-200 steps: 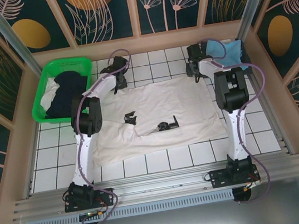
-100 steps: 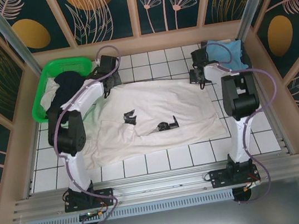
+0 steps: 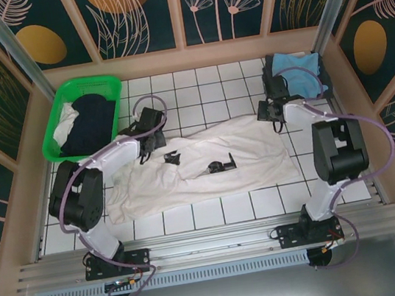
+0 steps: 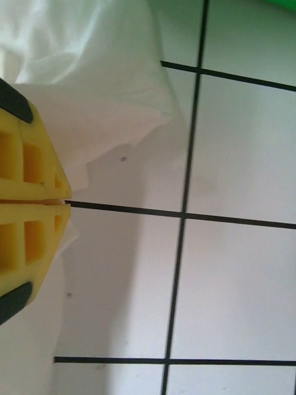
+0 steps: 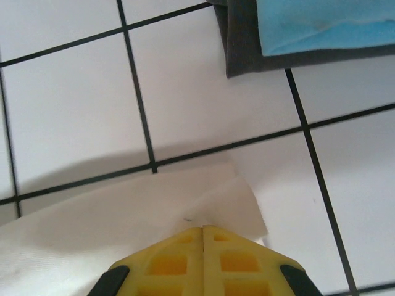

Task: Fold and stack the t-shirts

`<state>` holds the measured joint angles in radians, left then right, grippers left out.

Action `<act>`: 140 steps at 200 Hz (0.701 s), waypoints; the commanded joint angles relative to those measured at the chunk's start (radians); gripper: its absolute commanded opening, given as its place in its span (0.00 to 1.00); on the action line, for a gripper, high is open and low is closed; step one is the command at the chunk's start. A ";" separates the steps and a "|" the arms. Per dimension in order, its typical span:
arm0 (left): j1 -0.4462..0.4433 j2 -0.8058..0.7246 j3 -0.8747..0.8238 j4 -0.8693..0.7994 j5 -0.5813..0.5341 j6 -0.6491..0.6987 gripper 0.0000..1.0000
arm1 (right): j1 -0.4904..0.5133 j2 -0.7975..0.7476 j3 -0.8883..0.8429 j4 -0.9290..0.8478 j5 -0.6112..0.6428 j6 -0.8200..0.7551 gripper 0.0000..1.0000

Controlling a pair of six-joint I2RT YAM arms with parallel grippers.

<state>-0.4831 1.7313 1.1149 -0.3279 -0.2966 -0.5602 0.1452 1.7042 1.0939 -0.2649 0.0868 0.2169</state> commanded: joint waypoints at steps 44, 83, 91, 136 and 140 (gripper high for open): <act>-0.056 -0.156 -0.233 -0.002 -0.024 -0.166 0.00 | -0.009 -0.197 -0.185 -0.095 -0.033 0.088 0.00; -0.069 -0.157 -0.310 0.018 -0.002 -0.200 0.00 | -0.008 -0.232 -0.248 -0.108 -0.034 0.106 0.00; -0.073 -0.161 -0.319 0.018 -0.005 -0.204 0.00 | -0.010 -0.242 -0.259 -0.111 -0.020 0.107 0.00; -0.074 -0.127 -0.188 0.009 -0.019 -0.123 0.00 | -0.042 -0.249 -0.224 -0.105 -0.006 0.100 0.00; -0.074 -0.112 -0.153 0.004 -0.033 -0.107 0.00 | -0.054 -0.242 -0.205 -0.105 0.003 0.099 0.00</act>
<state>-0.5518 1.5860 0.8200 -0.3206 -0.2962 -0.7330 0.1345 1.4727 0.8291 -0.3607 0.0517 0.3058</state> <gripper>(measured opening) 0.070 0.052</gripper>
